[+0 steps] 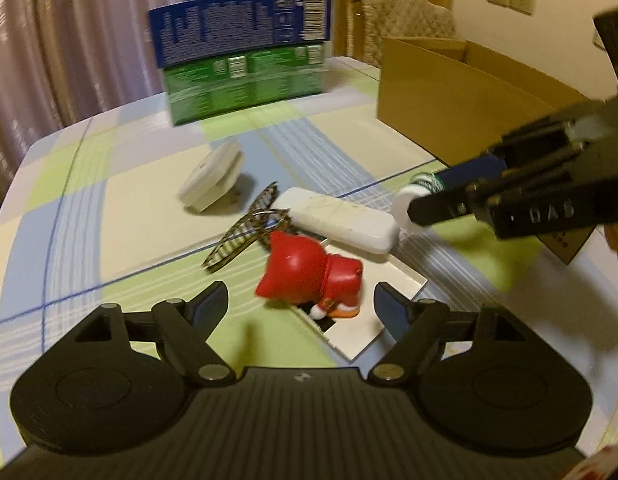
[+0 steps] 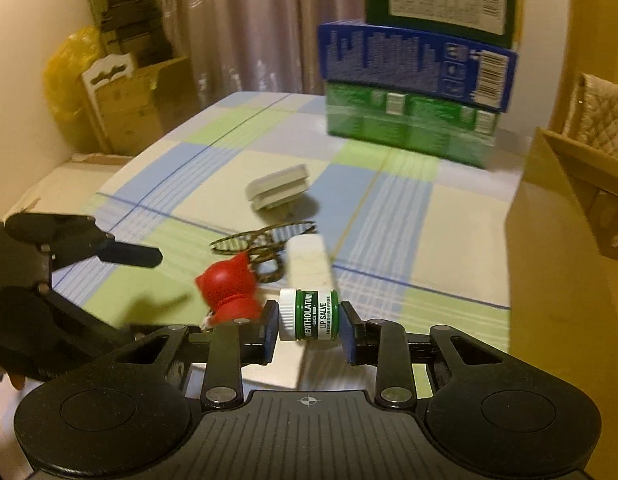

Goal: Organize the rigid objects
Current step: 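Grasp the red cat figurine with the left tool and lift it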

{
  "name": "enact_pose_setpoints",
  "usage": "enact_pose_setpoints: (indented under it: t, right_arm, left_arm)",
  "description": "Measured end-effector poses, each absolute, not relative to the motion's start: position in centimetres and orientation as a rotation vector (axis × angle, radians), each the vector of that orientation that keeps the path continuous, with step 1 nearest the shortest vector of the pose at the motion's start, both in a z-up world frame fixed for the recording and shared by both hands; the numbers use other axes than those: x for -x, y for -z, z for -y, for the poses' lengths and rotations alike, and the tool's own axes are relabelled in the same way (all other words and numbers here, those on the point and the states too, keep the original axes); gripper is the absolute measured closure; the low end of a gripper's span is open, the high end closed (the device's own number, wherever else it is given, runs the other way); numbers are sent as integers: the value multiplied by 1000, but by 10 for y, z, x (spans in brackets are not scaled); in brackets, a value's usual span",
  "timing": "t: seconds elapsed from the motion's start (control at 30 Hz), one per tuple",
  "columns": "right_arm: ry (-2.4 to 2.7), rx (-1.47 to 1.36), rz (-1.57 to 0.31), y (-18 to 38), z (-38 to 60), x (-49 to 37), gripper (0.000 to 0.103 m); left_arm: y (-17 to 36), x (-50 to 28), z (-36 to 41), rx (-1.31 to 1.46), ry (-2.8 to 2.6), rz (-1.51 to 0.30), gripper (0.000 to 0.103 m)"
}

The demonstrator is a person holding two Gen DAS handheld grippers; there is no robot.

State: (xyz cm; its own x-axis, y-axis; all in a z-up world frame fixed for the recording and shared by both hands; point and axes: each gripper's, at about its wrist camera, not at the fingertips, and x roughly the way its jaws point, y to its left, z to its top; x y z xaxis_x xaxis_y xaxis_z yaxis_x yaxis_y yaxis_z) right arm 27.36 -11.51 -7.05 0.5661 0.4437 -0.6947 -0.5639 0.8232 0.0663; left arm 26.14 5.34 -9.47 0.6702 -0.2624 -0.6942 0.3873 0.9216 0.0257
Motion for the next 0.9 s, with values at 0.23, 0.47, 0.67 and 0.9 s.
enact_pose_setpoints:
  t: [0.23, 0.47, 0.67, 0.9]
  right_arm:
    - [-576, 163, -775, 73, 120, -280, 75]
    - [-572, 141, -780, 73, 128, -285, 75]
    - [-564, 129, -779, 71, 133, -287, 75]
    - [-563, 122, -771, 67, 135, -286, 75]
  left_arm:
    - [107, -277, -38, -232, 400, -744, 26]
    - [118, -289, -31, -272, 392, -753, 26]
    - [120, -296, -29, -256, 383, -765, 33]
    - [118, -296, -31, -229, 388, -786, 39]
